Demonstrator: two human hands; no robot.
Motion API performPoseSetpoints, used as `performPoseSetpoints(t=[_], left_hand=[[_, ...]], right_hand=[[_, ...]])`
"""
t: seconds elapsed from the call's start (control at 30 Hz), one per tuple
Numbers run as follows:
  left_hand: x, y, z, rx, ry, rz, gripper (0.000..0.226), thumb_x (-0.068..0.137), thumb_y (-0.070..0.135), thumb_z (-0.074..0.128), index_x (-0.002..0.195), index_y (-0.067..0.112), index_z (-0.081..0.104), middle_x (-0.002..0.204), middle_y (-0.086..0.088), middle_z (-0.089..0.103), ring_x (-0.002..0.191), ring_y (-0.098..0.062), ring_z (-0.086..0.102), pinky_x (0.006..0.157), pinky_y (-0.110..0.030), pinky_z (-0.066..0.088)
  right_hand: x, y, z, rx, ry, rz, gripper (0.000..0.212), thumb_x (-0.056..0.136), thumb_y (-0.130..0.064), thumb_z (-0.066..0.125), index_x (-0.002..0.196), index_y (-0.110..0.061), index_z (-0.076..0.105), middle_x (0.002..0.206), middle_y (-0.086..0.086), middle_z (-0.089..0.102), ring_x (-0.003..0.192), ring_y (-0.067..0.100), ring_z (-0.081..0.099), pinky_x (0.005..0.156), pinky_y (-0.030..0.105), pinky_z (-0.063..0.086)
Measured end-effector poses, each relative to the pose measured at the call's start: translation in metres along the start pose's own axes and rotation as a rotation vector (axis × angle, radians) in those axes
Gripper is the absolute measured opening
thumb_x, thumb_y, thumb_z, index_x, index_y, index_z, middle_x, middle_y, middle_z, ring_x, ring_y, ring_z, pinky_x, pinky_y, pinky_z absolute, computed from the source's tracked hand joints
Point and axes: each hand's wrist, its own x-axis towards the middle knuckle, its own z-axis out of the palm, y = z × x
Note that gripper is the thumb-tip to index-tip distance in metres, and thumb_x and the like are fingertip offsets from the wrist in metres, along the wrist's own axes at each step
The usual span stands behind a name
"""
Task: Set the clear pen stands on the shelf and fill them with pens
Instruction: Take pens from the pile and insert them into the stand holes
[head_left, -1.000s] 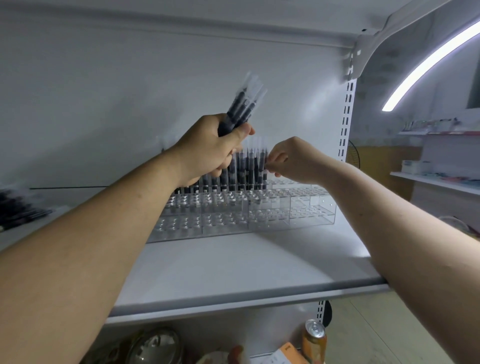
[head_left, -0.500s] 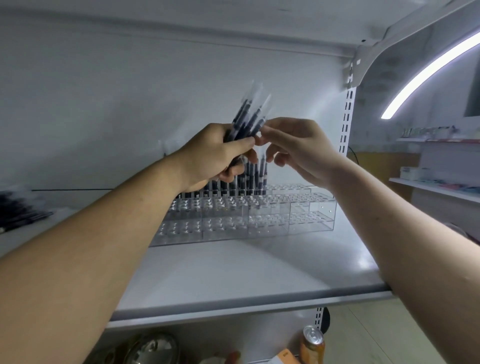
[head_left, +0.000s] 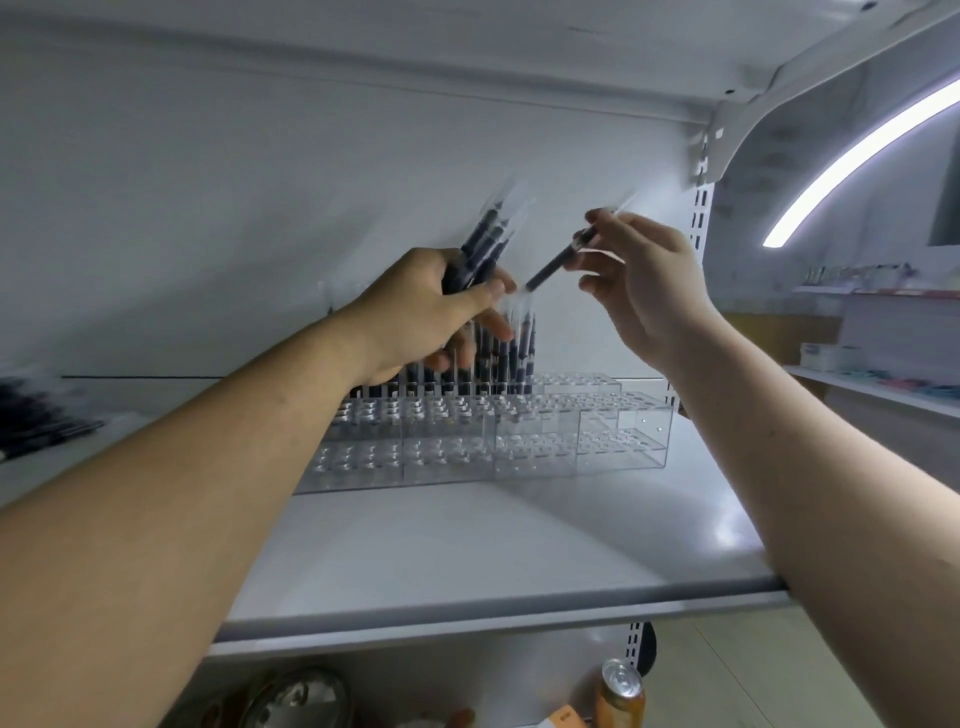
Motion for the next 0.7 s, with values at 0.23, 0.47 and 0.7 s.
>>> performPoseSetpoints(t=[0.23,0.47,0.7], left_hand=[[0.004,-0.005,-0.006,-0.021,-0.050,-0.054,0.024,0.108,0.032,0.061,0.110,0.007,0.062,0.064,0.004,0.038,0.052,-0.014,0.025,0.044,-0.026,0.018],[0.004,-0.003,-0.005,-0.181,-0.116,-0.148,0.026,0.110,0.036,0.055,0.111,0.012,0.060,0.070,0.004,0.036,0.053,-0.011,0.022,0.043,-0.022,0.013],[0.006,-0.006,-0.003,-0.190,-0.065,-0.109,0.025,0.112,0.027,0.050,0.128,0.008,0.059,0.074,0.003,0.049,0.053,-0.011,0.028,0.041,-0.022,0.019]], right_hand=[[0.002,0.014,-0.008,-0.742,-0.001,-0.217,0.012,0.105,-0.022,0.063,0.097,-0.015,0.069,0.083,-0.002,0.074,0.067,0.014,0.076,0.060,0.026,0.051],[-0.008,0.020,-0.002,-0.891,-0.121,-0.128,0.018,0.105,-0.023,0.064,0.100,-0.007,0.071,0.088,0.000,0.077,0.072,0.015,0.078,0.079,0.060,0.061],[-0.009,0.015,0.001,-0.934,-0.129,-0.120,0.019,0.105,-0.022,0.062,0.104,-0.005,0.070,0.089,0.001,0.077,0.070,0.013,0.078,0.077,0.064,0.059]])
